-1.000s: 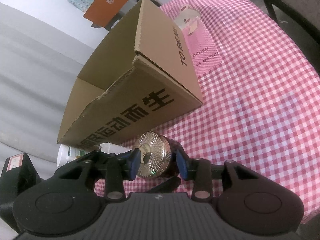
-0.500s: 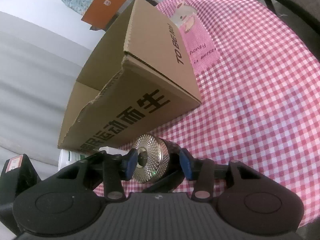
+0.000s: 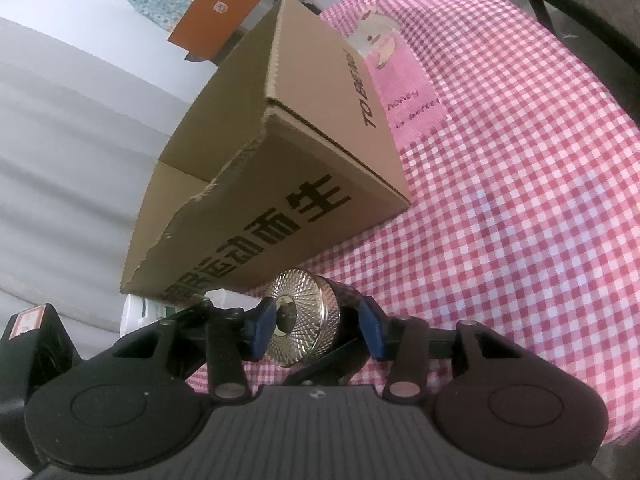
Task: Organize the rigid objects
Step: 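Lift the gold-lidded jar with the right gripper and lower it into the box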
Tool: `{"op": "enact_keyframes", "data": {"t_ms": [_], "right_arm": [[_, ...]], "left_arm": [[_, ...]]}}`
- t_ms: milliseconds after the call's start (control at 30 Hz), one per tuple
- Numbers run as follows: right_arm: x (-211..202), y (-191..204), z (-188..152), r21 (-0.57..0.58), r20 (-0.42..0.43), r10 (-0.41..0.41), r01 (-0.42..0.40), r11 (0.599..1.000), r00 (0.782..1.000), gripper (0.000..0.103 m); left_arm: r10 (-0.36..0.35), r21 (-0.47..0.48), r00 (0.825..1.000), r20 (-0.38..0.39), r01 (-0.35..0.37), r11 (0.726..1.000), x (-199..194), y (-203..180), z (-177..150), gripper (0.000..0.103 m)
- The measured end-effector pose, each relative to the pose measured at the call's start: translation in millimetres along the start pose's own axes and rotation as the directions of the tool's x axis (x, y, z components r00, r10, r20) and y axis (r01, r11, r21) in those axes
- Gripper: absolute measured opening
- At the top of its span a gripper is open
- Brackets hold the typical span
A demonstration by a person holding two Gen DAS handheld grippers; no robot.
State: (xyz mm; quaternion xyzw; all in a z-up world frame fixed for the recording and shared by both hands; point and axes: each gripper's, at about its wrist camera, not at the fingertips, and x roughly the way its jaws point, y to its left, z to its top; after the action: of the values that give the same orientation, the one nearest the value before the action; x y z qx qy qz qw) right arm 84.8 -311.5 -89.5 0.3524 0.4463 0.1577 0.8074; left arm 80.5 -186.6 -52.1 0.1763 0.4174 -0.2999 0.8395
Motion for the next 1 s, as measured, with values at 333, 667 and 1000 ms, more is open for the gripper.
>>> {"op": "enact_keyframes", "data": {"t_ms": [333,667,1000], "right_arm": [[-28,45,-4,-0.085,0.055,0.017,-0.012,0.996,0.998,0.049],[-36,131,36,-0.287,0.073,0.068,-0.044,0.957,0.995,0.049],[40,167,133,-0.282,-0.082,0.068,-0.089,0.955,0.994,0.049]], "left_arm": [[0.041,-0.015,0.994,0.1,-0.039,0.999,-50,0,4,0.056],[0.094,-0.095,0.981,0.171,-0.078,0.992,-96,56,45,0.056],[0.094,-0.261,0.996,-0.006,-0.092,0.961,-41,142,101,0.056]]}}
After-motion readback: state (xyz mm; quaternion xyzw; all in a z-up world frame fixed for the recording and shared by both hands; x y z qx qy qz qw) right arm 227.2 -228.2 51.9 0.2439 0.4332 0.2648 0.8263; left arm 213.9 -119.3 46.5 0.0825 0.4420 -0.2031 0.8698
